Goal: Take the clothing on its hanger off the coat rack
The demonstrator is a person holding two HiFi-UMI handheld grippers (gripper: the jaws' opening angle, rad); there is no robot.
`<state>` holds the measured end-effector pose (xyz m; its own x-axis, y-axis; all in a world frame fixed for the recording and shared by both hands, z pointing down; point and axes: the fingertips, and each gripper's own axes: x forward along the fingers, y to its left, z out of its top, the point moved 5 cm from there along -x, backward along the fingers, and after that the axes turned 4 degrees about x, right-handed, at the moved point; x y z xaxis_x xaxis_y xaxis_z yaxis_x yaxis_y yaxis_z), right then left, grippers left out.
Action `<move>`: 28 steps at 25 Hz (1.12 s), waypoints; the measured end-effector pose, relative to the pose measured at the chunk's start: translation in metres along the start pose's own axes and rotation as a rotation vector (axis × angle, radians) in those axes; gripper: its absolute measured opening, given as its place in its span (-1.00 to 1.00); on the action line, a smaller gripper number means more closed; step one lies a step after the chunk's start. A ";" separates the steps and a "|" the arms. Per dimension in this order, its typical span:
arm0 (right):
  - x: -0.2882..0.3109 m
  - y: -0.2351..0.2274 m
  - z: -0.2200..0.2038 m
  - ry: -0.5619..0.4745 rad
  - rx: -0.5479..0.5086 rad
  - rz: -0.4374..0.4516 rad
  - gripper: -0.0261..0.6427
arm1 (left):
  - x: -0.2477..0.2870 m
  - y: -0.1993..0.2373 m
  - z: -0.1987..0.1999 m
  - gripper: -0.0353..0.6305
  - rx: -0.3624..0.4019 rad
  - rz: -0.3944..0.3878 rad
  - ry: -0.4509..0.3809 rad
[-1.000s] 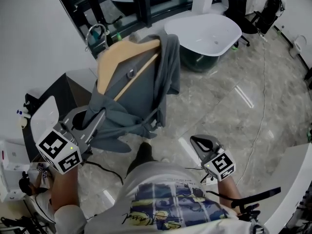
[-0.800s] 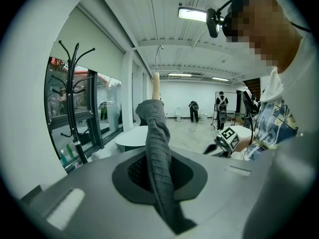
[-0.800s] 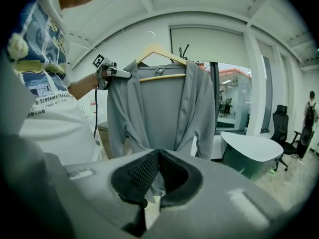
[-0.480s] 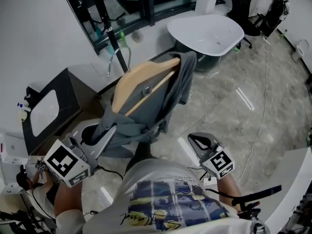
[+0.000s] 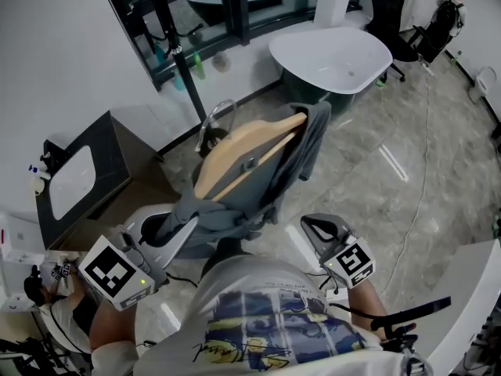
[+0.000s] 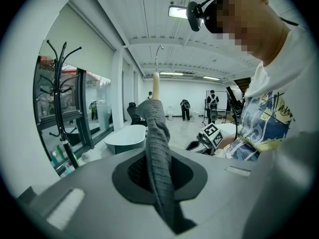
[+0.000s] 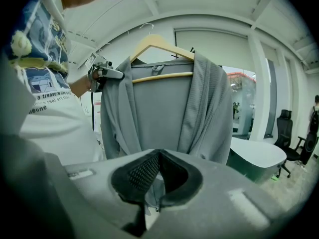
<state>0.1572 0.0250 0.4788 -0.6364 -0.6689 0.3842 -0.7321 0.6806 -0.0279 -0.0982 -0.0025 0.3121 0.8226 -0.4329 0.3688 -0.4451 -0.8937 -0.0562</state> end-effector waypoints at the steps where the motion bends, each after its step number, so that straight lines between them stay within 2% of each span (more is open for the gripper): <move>1: 0.000 0.000 0.000 -0.001 -0.002 -0.002 -0.92 | 0.000 -0.001 0.000 -0.87 0.004 -0.005 0.000; 6: -0.002 0.000 0.003 -0.008 -0.011 -0.008 -0.92 | 0.001 -0.010 0.001 -0.87 0.011 -0.021 0.000; 11: -0.003 0.001 0.001 -0.003 -0.016 -0.005 -0.92 | 0.002 -0.013 0.003 -0.87 0.049 -0.045 -0.003; 28: 0.001 0.002 0.002 0.007 -0.024 0.004 -0.92 | 0.005 -0.012 0.004 -0.87 0.048 -0.053 -0.003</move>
<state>0.1544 0.0253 0.4774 -0.6373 -0.6642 0.3908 -0.7237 0.6901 -0.0073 -0.0879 0.0054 0.3109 0.8456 -0.3847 0.3701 -0.3833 -0.9201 -0.0807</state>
